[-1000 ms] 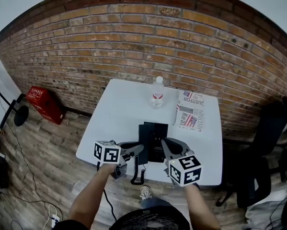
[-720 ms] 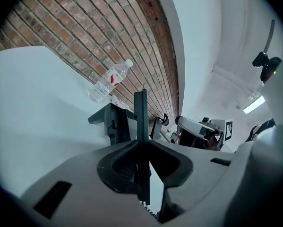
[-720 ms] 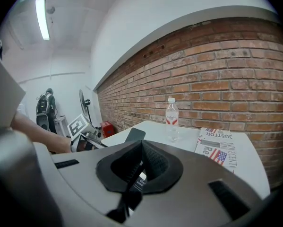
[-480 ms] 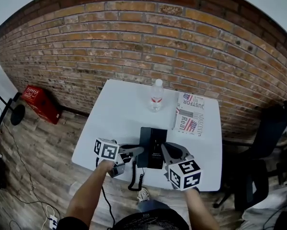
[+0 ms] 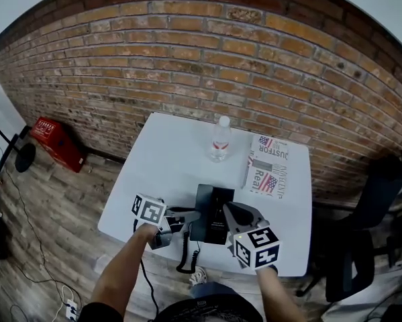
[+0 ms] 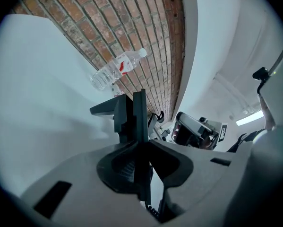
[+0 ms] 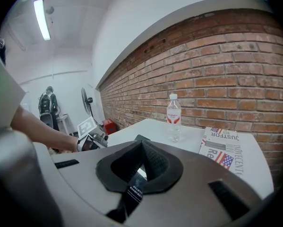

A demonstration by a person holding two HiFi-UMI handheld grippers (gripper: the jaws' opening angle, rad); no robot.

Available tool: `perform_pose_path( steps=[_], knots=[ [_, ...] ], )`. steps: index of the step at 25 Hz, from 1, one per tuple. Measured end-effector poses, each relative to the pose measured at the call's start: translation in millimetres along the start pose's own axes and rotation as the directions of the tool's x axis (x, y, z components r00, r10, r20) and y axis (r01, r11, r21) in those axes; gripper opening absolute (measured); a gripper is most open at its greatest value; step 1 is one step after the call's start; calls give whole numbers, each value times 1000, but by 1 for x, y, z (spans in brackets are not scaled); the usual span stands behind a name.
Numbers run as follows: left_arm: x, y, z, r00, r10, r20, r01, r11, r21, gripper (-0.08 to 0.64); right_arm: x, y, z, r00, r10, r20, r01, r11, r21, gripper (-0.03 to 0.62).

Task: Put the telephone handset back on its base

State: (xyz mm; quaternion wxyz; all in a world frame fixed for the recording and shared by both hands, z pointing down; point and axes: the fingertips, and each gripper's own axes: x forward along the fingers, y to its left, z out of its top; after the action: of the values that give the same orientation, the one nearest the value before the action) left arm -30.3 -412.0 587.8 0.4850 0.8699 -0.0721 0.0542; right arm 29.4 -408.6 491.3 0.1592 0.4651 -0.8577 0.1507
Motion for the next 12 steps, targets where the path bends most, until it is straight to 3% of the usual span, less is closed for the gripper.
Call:
perform_pose_path(
  steps=[6, 12],
  knots=[
    [3, 7, -4, 999, -10, -36, 8, 999, -43, 74, 9, -2, 3, 1000, 26, -1, -26, 1000, 0, 2],
    [2, 12, -6, 1000, -18, -22, 17, 998, -60, 75, 14, -4, 4, 999, 45, -3, -45, 999, -5, 2]
  ],
)
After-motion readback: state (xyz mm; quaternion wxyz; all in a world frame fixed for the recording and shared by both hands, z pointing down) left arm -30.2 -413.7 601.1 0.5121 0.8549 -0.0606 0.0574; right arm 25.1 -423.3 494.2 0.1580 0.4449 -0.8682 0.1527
